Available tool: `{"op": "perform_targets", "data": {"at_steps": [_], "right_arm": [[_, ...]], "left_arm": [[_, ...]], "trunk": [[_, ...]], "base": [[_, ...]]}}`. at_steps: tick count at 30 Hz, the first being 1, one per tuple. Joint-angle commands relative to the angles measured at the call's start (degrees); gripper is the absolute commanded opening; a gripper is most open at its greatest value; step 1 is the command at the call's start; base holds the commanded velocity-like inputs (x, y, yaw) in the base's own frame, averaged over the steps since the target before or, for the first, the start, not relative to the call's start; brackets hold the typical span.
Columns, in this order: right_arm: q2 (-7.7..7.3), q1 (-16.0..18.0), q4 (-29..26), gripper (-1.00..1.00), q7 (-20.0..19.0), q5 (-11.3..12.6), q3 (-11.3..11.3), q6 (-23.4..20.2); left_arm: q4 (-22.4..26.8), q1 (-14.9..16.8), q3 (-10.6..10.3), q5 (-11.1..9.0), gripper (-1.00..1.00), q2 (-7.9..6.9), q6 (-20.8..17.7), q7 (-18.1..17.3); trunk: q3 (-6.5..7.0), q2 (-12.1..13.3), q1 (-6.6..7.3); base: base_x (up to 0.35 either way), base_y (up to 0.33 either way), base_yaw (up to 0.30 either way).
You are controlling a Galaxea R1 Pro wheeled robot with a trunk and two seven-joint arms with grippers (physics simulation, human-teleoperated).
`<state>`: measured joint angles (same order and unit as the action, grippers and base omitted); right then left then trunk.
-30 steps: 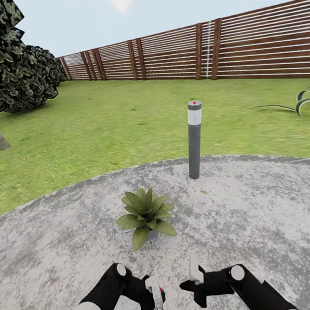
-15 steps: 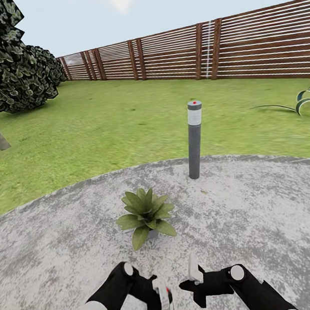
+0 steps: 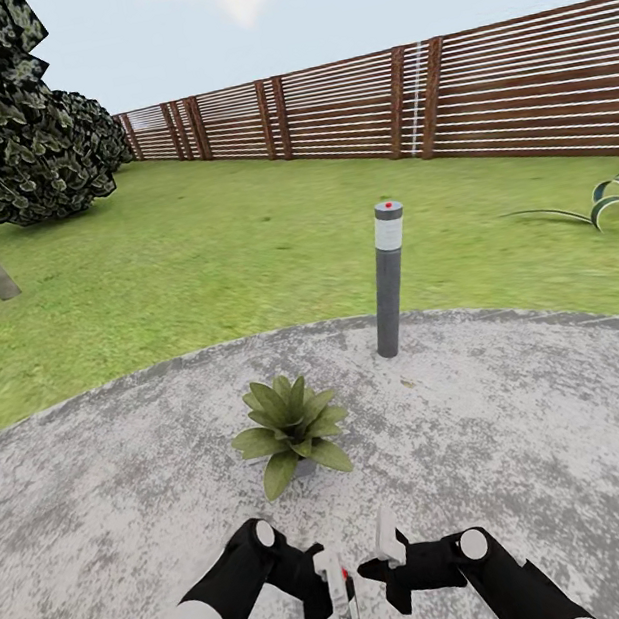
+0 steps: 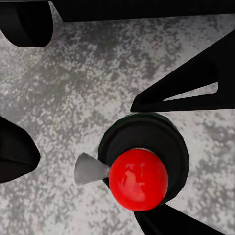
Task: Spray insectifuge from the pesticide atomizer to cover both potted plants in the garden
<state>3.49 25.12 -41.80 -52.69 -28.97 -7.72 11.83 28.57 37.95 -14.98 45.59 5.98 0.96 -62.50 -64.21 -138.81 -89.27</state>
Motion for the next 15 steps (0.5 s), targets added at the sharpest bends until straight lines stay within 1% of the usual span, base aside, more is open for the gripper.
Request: {"op": "perform_targets", "data": {"at_steps": [1,10,15], "right_arm": [[0.02,0.0,-0.1,-1.00,0.0,-0.6,0.1,0.4],[0.02,0.0,-0.6,-1.00,0.0,-0.6,0.1,0.4],[0.02,0.0,-0.8,-1.00,-0.1,-0.6,0.1,0.4]], "left_arm": [[0.1,0.0,-0.3,0.3,-1.00,0.08,0.1,-0.2],[0.1,0.0,-0.7,0.2,-1.00,0.64,0.1,-0.2],[0.1,0.0,-0.7,0.1,-1.00,0.70,0.1,-0.2]], "trunk": [[-0.05,0.0,0.01],[-0.05,0.0,0.01],[-0.05,0.0,0.01]], "base": [[0.000,0.000,0.000],[0.000,0.000,0.000],[0.000,0.000,0.000]]}}
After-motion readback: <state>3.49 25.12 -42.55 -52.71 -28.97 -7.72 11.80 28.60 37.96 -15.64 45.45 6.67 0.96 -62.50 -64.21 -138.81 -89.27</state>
